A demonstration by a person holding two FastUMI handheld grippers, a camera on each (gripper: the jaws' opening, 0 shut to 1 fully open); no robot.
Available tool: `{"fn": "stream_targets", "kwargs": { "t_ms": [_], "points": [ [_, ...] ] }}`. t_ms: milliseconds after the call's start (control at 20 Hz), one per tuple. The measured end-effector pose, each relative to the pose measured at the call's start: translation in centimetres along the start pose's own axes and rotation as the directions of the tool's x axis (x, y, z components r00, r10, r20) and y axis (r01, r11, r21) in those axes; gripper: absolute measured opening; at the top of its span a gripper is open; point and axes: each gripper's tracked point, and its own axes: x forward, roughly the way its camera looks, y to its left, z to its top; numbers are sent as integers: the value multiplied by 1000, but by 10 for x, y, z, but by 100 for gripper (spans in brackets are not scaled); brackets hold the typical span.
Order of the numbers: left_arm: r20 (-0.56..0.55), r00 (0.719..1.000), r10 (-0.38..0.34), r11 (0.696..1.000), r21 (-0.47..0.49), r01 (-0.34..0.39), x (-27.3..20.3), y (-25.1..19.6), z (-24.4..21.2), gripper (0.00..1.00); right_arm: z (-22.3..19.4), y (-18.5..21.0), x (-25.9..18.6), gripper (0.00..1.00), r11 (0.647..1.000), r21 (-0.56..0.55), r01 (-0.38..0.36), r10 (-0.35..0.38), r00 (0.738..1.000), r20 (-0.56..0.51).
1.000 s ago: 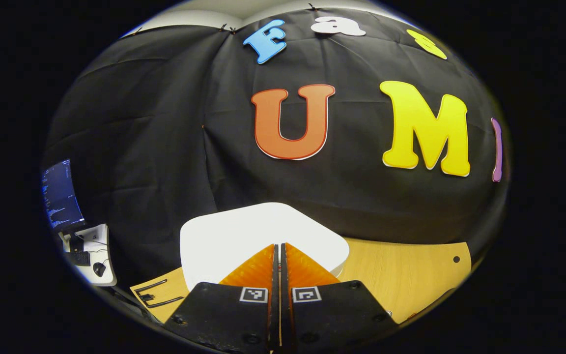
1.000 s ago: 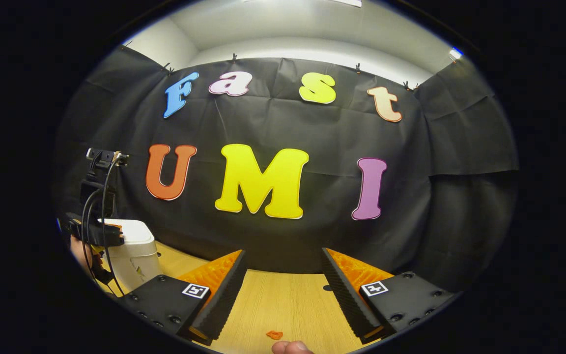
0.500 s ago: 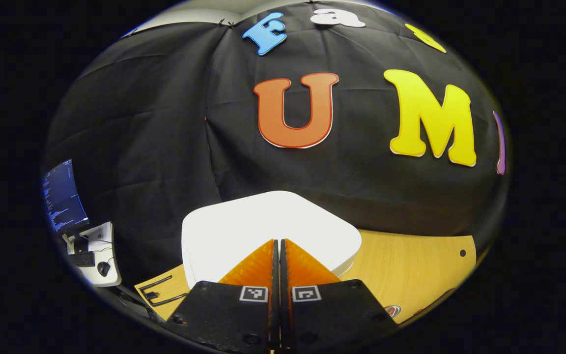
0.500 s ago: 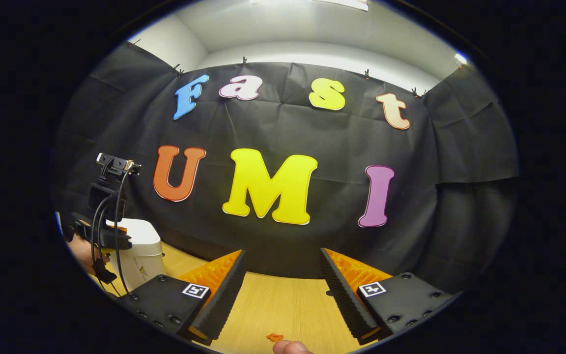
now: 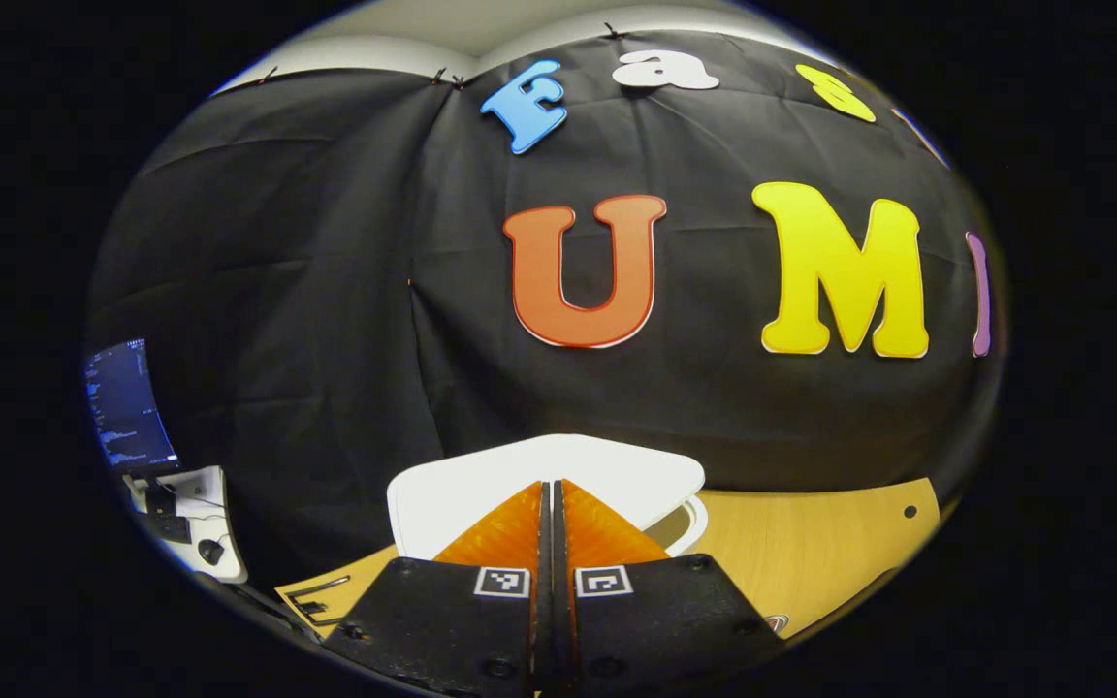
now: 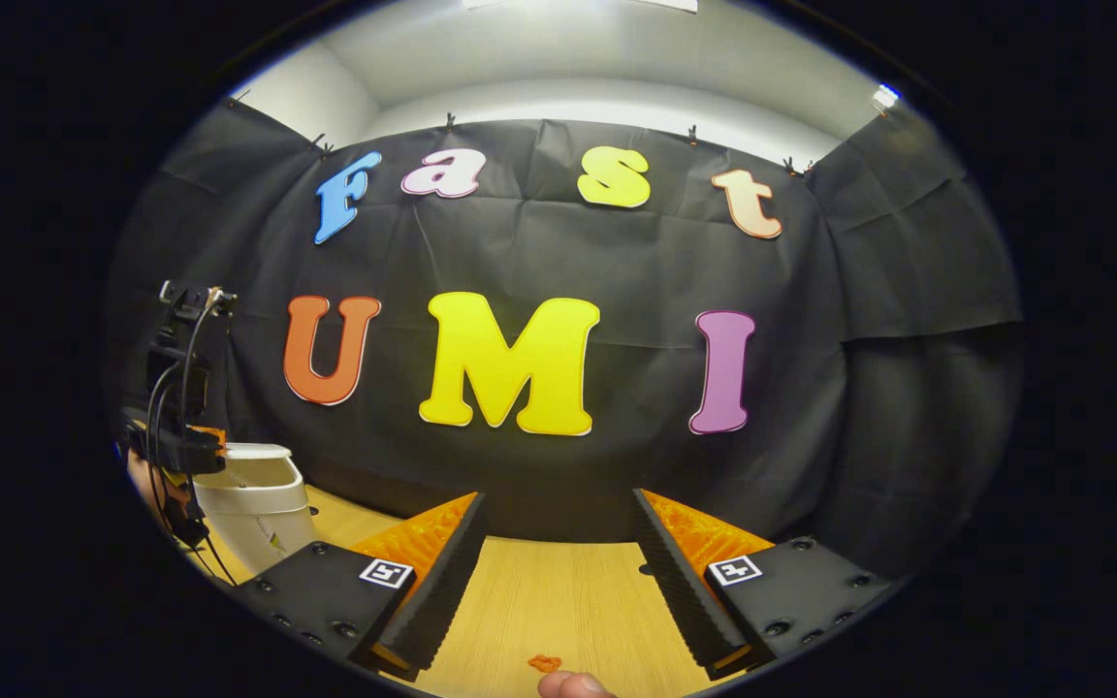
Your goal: Press the lid of the desktop garbage bin to open it, pick up the crumpled paper on the desktop and throw it into the bin, then pick up the pop can on the desktop and drop it into the bin, and finally close the garbage bin lid.
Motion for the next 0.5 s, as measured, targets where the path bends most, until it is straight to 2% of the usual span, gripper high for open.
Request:
{"fn": "stream_targets", "kwargs": {
  "t_ms": [100,300,500],
  "points": [
    [49,999,8,1000,10,-8,-5,0,21,3,-2,3,-2,94,1000,7,1,-1,1000,-3],
    [107,991,-75,997,15,74,-20,-18,45,4,1,6,-6,94,1000,22,-5,5,1000,7],
    [136,959,-248,967,-26,254,-48,-51,54,5,2,-1,-8,94,999,41,10,-11,1000,15]
  ]
}}
